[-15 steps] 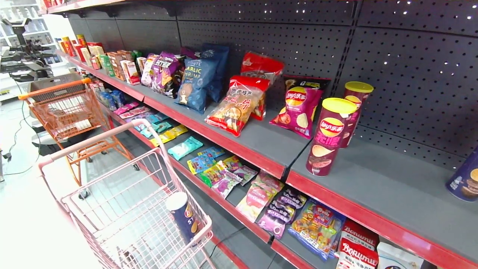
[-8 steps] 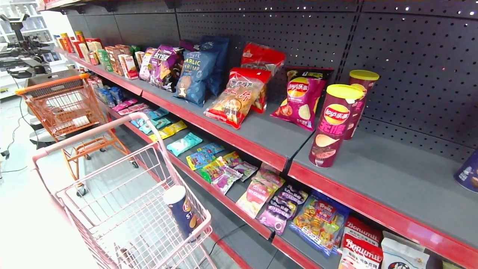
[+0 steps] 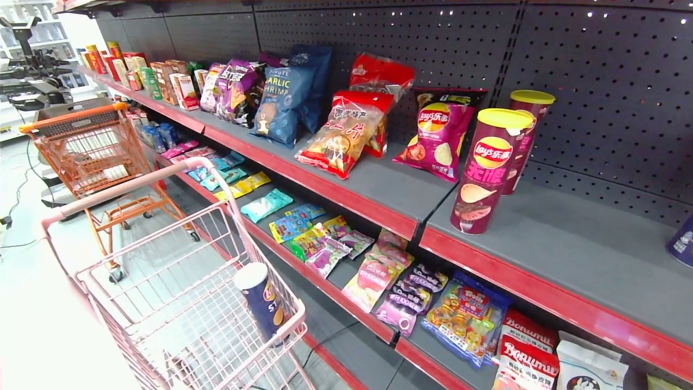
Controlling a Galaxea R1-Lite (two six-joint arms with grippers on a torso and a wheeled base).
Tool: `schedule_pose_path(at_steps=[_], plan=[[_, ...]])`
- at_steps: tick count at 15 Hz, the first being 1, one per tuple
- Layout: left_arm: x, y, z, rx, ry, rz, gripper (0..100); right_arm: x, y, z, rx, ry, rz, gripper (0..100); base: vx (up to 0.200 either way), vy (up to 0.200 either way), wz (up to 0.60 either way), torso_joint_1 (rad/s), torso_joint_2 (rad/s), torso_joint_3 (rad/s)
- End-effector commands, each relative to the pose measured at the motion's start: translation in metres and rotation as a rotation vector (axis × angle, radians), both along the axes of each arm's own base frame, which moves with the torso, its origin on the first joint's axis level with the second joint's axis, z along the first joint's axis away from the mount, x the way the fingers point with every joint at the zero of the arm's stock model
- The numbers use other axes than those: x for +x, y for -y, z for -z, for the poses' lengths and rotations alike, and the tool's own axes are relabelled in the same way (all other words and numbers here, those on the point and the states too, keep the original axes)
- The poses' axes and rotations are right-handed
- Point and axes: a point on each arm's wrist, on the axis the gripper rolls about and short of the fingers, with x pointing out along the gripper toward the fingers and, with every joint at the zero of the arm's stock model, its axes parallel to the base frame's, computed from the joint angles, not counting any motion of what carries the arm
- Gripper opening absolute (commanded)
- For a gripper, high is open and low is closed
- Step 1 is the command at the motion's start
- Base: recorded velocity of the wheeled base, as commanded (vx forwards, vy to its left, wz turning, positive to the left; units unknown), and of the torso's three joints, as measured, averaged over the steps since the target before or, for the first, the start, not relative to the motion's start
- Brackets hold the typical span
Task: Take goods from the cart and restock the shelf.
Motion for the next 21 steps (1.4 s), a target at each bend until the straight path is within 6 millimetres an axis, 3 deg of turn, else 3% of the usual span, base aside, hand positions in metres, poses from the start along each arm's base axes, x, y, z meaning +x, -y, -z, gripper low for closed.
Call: schedule_pose_path(at_steps=[1, 12, 21], plan=[[0.0000, 0.0000, 0.0001, 0.000, -0.001, 0.000, 100, 0.0000, 0.0000, 0.0000, 0.000, 0.000, 0.000, 100, 0.000, 0.000, 0.00, -0.119, 0.31, 0.183], [0.0000, 0.0000, 0.0001, 0.000, -0.001, 0.000, 100, 0.0000, 0.0000, 0.0000, -0.002, 0.000, 0.000, 100, 0.000, 0.000, 0.00, -0.080, 0.22, 0.133], [0.0000, 0.0000, 0.0001, 0.000, -0.001, 0.000, 100, 0.0000, 0.0000, 0.0000, -0.002, 0.000, 0.000, 100, 0.000, 0.000, 0.00, -0.005, 0.02, 0.011]])
